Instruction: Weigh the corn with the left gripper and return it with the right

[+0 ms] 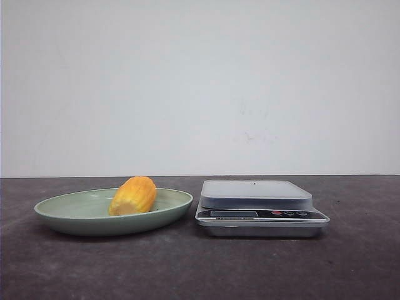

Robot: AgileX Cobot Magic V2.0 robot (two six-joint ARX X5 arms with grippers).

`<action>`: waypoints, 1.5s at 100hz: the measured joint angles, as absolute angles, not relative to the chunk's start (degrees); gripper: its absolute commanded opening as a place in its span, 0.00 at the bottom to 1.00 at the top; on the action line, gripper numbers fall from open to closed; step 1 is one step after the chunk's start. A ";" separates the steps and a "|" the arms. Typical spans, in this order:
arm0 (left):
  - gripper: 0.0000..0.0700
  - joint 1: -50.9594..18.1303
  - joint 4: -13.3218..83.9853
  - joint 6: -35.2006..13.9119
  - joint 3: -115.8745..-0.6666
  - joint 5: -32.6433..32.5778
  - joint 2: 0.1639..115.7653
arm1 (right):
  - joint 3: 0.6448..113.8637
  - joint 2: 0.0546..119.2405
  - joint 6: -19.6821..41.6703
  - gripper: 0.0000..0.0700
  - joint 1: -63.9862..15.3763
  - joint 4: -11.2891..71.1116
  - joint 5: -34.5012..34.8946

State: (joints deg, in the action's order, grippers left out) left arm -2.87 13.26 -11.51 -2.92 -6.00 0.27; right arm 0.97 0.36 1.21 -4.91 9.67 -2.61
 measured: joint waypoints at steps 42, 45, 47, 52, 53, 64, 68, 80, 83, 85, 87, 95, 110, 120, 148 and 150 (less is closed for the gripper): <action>0.00 -2.87 13.26 -11.53 -2.92 -6.00 0.27 | 0.97 0.36 1.21 0.02 -4.91 9.67 -2.61; 0.00 -2.87 13.26 -11.53 -2.92 -6.00 0.27 | 0.97 0.36 1.19 0.02 -4.91 9.67 -2.61; 0.00 -2.87 13.26 -11.53 -2.92 -6.00 0.27 | 0.97 0.36 1.21 0.02 -4.91 9.67 -2.61; 0.00 -2.87 13.26 -11.53 -2.92 -6.00 0.27 | 0.97 0.36 1.19 0.02 -4.91 9.67 -2.61; 0.00 -2.87 13.26 -11.53 -2.92 -6.00 0.27 | 0.97 0.36 1.21 0.02 -4.91 9.67 -2.61; 0.00 -2.87 12.93 -11.53 -2.83 -6.00 0.27 | 0.97 0.36 1.21 0.02 -4.91 9.67 -2.61; 0.00 -2.87 12.43 -11.53 -2.70 -6.00 0.27 | 0.97 0.36 1.21 0.02 -4.91 9.67 -2.63; 0.00 -2.87 11.75 -11.51 -2.46 -6.00 0.27 | 0.97 0.36 1.21 0.02 -4.91 9.67 -2.61; 0.00 -2.87 11.75 -11.51 -2.46 -6.02 0.27 | 0.97 0.36 1.21 0.02 -4.91 9.67 -2.63; 0.00 -2.87 11.75 -11.53 -2.46 -6.00 0.27 | 0.97 0.36 1.21 0.02 -4.91 9.67 -2.63; 0.00 -2.87 11.75 -11.51 -2.46 -6.00 0.27 | 0.97 0.36 1.21 0.02 -4.91 9.67 -2.63; 0.00 -2.87 11.75 -11.53 -2.46 -6.02 0.27 | 0.97 0.36 1.21 0.02 -4.91 9.67 -2.66; 0.00 -2.87 11.75 -11.57 -2.46 -6.00 0.27 | 0.97 0.36 1.21 0.02 -4.91 9.65 -2.68; 0.00 -2.87 11.70 -11.57 -2.46 -6.00 0.27 | 0.97 0.36 1.26 0.02 -4.91 9.61 -2.68; 0.01 -2.87 9.74 -14.24 -2.28 -4.71 0.27 | 0.97 0.36 6.76 0.01 -4.91 8.62 0.27; 0.01 -2.87 9.56 -14.98 -2.31 -4.16 0.27 | 1.02 0.36 7.75 0.01 -4.91 8.40 0.58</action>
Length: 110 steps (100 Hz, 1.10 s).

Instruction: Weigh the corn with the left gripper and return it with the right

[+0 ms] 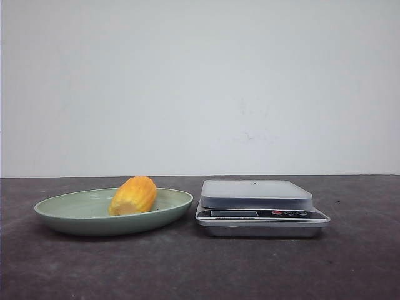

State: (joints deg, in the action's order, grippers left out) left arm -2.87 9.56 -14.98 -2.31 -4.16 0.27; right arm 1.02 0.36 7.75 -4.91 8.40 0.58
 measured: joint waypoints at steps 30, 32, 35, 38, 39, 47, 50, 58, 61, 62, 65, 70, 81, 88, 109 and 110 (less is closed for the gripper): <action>0.01 -2.92 9.85 -21.52 -20.25 -0.32 8.08 | 21.23 8.29 18.28 0.02 -4.93 14.06 1.72; 0.01 -2.92 9.85 -21.63 -22.09 -0.32 9.39 | 23.05 9.56 18.26 0.04 -4.93 14.59 1.87; 0.04 -2.92 10.04 -21.65 -24.77 -0.23 11.46 | 25.56 11.53 18.26 0.11 -4.93 15.42 2.39; 0.13 -2.92 10.52 -21.63 -27.35 -0.01 13.67 | 27.83 13.56 18.22 0.24 -4.93 16.32 3.25; 0.15 -2.92 10.81 -21.63 -28.23 0.08 14.46 | 28.53 14.24 18.22 0.28 -4.93 16.58 3.55; 0.56 -2.92 12.97 -21.61 -34.44 2.24 20.43 | 33.52 19.29 17.89 0.51 -4.93 18.68 6.00; 0.64 -2.92 13.56 -21.58 -36.49 3.62 22.46 | 35.29 20.88 17.85 0.51 -4.93 19.59 6.55; 0.67 -2.92 14.48 -21.17 -41.54 7.97 27.33 | 39.57 24.38 17.43 0.52 -4.93 21.63 8.27; 0.67 -2.92 15.00 -20.93 -43.33 9.21 29.06 | 40.93 25.47 17.10 0.55 -4.93 22.04 8.95; 0.67 -2.92 15.18 -20.88 -43.90 9.50 29.58 | 41.32 25.78 16.93 0.57 -4.93 22.13 9.10; 0.67 -2.92 16.01 -20.53 -45.56 10.17 31.05 | 42.52 26.72 16.53 0.63 -4.93 22.50 9.56; 0.67 -3.07 17.69 -20.29 -48.03 10.72 33.21 | 44.38 28.05 15.94 0.73 -4.95 23.42 10.46; 0.67 -4.47 20.38 -19.38 -51.90 11.88 37.17 | 48.01 30.63 14.72 0.76 -5.37 25.76 11.51; 0.67 -6.24 21.30 -18.61 -53.08 11.97 39.51 | 49.84 32.18 14.24 0.76 -5.98 27.00 11.92; 0.67 -14.94 22.02 -17.52 -53.30 10.94 49.47 | 51.64 35.40 13.50 0.76 -7.99 27.99 12.10; 0.67 -15.42 21.98 -17.50 -53.30 10.59 50.11 | 51.64 35.44 13.50 0.76 -8.08 28.08 12.12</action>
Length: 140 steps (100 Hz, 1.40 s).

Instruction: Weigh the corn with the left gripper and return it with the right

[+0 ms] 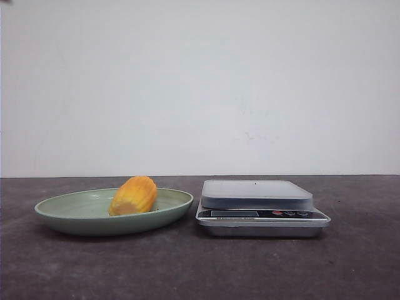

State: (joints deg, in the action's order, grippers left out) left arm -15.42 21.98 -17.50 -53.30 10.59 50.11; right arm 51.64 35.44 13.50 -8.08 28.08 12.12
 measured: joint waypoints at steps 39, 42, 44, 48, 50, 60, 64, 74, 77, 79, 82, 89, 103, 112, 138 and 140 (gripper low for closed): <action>0.67 -26.61 14.92 -16.84 -53.30 4.34 75.77 | 51.64 35.90 12.21 0.76 -8.73 28.95 12.43; 0.67 -26.98 14.31 -16.84 -53.30 4.23 77.52 | 51.64 35.90 12.21 0.76 -8.73 28.99 12.43; 0.67 -27.20 13.98 -16.86 -53.30 4.21 78.59 | 51.64 35.92 12.21 0.76 -8.73 28.97 12.43; 0.67 -27.59 13.37 -16.91 -53.30 4.19 80.64 | 51.64 35.94 12.19 0.76 -8.73 28.97 12.43; 0.67 -27.75 13.02 -16.95 -53.30 4.14 81.60 | 51.64 35.94 12.19 0.76 -8.73 28.97 12.43; 0.67 -28.36 10.85 -17.26 -53.30 3.29 85.78 | 51.64 35.94 12.19 0.76 -8.73 28.99 12.43; 0.67 -28.53 10.46 -17.34 -53.30 2.92 87.18 | 51.64 35.94 12.19 0.76 -8.73 29.08 12.40; 0.67 -28.58 10.24 -17.39 -53.30 2.85 90.00 | 51.64 35.94 12.14 0.76 -8.75 29.47 12.38; 0.67 -28.58 10.04 -17.41 -53.30 2.85 90.67 | 51.64 35.94 12.12 0.76 -8.73 29.54 12.38; 0.67 -28.58 9.96 -17.43 -53.30 2.83 91.09 | 51.64 35.94 12.05 0.76 -8.73 29.58 12.38; 0.67 -28.58 9.91 -17.43 -53.30 2.83 91.59 | 51.64 35.94 11.99 0.76 -8.73 29.67 12.38; 0.67 -28.58 9.91 -17.56 -53.30 2.81 92.40 | 51.64 35.94 11.94 0.76 -8.75 29.95 12.38; 0.47 -28.67 9.74 -17.91 -53.30 2.83 93.58 | 51.64 35.94 11.81 0.76 -8.73 30.02 12.03; 0.31 -29.06 9.61 -18.06 -53.30 2.81 93.71 | 51.64 35.94 11.81 0.76 -8.73 30.02 12.01; 0.01 -30.22 9.34 -18.20 -53.30 1.45 93.71 | 51.64 35.94 11.81 0.76 -8.73 30.02 12.01; 0.01 -30.33 9.30 -18.17 -53.30 1.34 93.71 | 51.64 35.94 11.81 0.76 -8.73 30.02 12.01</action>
State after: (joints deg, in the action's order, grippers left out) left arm -30.33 9.30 -18.17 -53.30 1.34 93.71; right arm 51.64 35.94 11.81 -8.73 30.02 12.01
